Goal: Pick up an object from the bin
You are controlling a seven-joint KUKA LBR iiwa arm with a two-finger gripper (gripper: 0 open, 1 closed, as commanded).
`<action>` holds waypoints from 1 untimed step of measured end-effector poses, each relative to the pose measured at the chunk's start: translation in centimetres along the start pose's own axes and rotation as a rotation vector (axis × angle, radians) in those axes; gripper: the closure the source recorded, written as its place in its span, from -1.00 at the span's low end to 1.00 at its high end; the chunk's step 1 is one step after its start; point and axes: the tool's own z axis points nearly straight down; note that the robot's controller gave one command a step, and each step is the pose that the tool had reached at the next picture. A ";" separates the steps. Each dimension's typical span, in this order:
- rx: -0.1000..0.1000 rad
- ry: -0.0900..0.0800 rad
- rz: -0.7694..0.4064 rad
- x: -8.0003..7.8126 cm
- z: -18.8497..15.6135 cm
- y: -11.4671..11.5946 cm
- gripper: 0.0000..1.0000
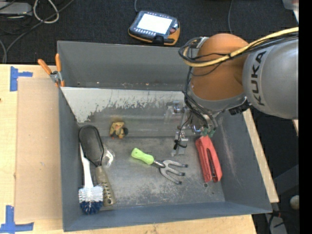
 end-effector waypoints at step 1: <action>0.000 0.000 0.000 0.0 0.0 0.0 -1.00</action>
Offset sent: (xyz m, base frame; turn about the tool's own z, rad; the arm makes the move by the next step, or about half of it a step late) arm 0.0043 -0.0169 -0.0365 0.1592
